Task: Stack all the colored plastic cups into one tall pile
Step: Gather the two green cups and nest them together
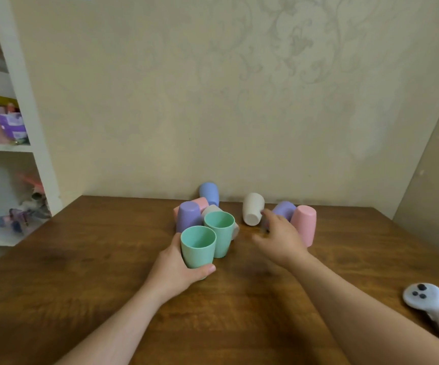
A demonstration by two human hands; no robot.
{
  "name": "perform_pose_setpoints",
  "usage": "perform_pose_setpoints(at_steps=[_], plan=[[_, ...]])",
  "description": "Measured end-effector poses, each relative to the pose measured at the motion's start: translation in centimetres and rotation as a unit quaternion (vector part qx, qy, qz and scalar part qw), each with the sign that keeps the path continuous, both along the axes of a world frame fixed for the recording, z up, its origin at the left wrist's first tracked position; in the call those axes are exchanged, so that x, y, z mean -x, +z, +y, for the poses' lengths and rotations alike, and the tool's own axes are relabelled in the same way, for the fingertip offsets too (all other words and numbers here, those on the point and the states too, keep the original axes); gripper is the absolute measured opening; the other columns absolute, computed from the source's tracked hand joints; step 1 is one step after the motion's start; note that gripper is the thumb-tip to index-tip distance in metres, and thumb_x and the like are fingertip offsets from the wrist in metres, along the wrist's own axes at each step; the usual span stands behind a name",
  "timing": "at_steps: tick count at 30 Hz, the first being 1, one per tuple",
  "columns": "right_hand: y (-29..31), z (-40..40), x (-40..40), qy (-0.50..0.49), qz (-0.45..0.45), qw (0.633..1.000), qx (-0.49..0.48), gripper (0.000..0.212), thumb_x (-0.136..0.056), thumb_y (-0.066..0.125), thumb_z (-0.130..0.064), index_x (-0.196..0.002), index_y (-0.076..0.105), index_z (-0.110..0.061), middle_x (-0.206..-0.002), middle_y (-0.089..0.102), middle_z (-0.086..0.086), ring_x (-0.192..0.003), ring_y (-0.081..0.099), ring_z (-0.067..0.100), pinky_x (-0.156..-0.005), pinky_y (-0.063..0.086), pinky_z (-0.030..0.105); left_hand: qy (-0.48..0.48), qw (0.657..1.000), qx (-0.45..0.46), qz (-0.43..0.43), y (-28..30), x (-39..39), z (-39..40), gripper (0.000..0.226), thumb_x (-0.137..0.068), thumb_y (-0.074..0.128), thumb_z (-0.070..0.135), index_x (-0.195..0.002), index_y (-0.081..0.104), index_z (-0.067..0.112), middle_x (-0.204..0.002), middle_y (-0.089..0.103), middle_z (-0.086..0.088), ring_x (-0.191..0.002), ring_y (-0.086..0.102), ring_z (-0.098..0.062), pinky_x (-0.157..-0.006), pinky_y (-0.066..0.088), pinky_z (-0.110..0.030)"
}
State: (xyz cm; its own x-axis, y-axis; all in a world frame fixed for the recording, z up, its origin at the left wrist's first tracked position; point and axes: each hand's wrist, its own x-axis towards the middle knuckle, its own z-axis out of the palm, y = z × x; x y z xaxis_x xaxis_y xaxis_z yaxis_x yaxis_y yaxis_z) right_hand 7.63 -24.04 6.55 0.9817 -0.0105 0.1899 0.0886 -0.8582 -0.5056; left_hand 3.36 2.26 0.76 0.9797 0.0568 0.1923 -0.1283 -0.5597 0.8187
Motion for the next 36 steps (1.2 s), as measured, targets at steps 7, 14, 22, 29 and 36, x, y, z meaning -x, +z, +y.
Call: perform_pose_setpoints(at_steps=[7,14,22,29,36], plan=[[0.4,7.2,-3.1,0.173,0.040,0.984,0.020,0.113,-0.086,0.077,-0.037,-0.170,0.003,-0.050,-0.176,0.023,-0.004,-0.159,0.025,0.035,-0.126,0.030,0.053,-0.007,1.000,0.005,0.000,0.3,0.4,0.2,0.089,-0.068,0.100,0.048,-0.140,0.049,0.037,-0.120,0.064,0.024,-0.101,0.064,0.001,-0.072,0.046,-0.012],[-2.9,5.5,-0.6,0.141,-0.075,0.983,-0.093,0.112,-0.081,0.084,-0.032,-0.170,0.017,-0.044,-0.153,0.044,-0.004,-0.139,0.045,0.020,-0.115,0.043,0.043,0.007,1.000,0.000,-0.001,-0.3,-0.1,0.7,0.091,-0.063,0.098,0.056,-0.136,0.045,0.043,-0.127,0.065,0.020,-0.108,0.064,-0.006,-0.080,0.052,-0.022],[-2.3,-1.7,0.6,0.052,-0.036,0.979,-0.196,0.128,-0.077,0.092,-0.025,-0.168,0.007,-0.055,-0.111,0.064,-0.024,-0.096,0.066,-0.002,-0.072,0.047,0.010,-0.093,0.985,0.138,0.049,0.1,-1.3,1.2,0.129,-0.044,0.103,0.064,-0.152,0.034,0.049,-0.143,0.060,0.018,-0.130,0.058,-0.008,-0.101,0.047,-0.030],[-5.2,-0.8,1.2,0.012,-0.007,0.950,-0.311,0.065,-0.075,0.096,-0.035,-0.127,0.058,-0.044,-0.118,0.072,-0.022,-0.112,0.070,0.007,-0.098,0.059,0.036,-0.096,0.975,0.197,0.031,0.8,-2.5,-4.1,0.068,-0.078,0.098,0.016,-0.130,0.061,0.040,-0.123,0.075,0.010,-0.118,0.071,-0.012,-0.092,0.056,-0.026],[1.8,1.7,-0.1,-0.004,-0.110,0.889,-0.444,0.068,-0.085,0.090,-0.029,-0.138,0.046,-0.034,-0.114,0.064,-0.020,-0.102,0.066,-0.001,-0.085,0.055,0.027,-0.060,0.971,0.232,-0.015,-0.4,-3.3,-8.0,0.068,-0.080,0.096,0.010,-0.129,0.057,0.036,-0.123,0.073,0.013,-0.102,0.068,0.013,-0.080,0.053,-0.006]])
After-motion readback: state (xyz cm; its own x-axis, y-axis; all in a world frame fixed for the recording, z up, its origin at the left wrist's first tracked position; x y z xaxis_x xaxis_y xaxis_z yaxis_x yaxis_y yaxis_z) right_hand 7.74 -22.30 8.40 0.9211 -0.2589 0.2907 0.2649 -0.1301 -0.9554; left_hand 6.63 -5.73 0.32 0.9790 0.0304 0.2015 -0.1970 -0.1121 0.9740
